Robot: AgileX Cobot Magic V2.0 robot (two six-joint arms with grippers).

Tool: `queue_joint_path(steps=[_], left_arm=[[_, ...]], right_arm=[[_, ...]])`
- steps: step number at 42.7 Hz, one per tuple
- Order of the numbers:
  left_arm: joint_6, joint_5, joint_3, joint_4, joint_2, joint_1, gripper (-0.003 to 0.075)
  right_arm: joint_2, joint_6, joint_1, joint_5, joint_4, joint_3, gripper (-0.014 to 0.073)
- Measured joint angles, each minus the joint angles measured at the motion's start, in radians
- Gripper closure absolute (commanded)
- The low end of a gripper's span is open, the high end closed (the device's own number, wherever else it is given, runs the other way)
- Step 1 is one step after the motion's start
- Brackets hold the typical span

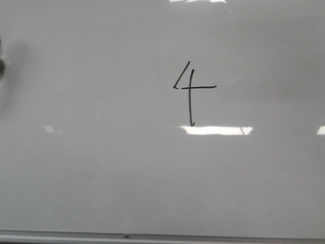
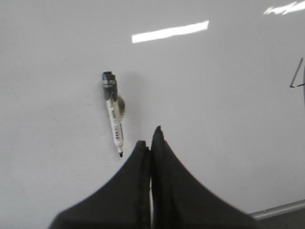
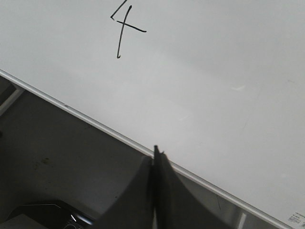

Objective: Write number 4 on whiteboard

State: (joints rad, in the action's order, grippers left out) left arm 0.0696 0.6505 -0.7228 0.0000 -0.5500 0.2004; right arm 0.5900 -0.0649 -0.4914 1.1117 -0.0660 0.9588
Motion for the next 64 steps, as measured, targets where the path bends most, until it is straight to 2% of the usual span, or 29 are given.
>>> queue_joint_path(steps=[16, 25, 38, 64], left_arm=[[0.022, -0.403, 0.535, 0.007, 0.382, -0.138, 0.0741], [0.022, -0.562, 0.728, -0.021, 0.519, -0.174, 0.0741], [0.022, -0.662, 0.730, -0.029, 0.555, -0.174, 0.0741], [0.023, -0.669, 0.730, -0.031, 0.555, -0.174, 0.0741]], right_arm=[[0.000, 0.000, 0.000, 0.000, 0.000, 0.000, 0.0662], [0.000, 0.000, 0.000, 0.000, 0.000, 0.000, 0.0662], [0.000, 0.000, 0.000, 0.000, 0.000, 0.000, 0.0662], [0.000, 0.000, 0.000, 0.000, 0.000, 0.002, 0.0662]])
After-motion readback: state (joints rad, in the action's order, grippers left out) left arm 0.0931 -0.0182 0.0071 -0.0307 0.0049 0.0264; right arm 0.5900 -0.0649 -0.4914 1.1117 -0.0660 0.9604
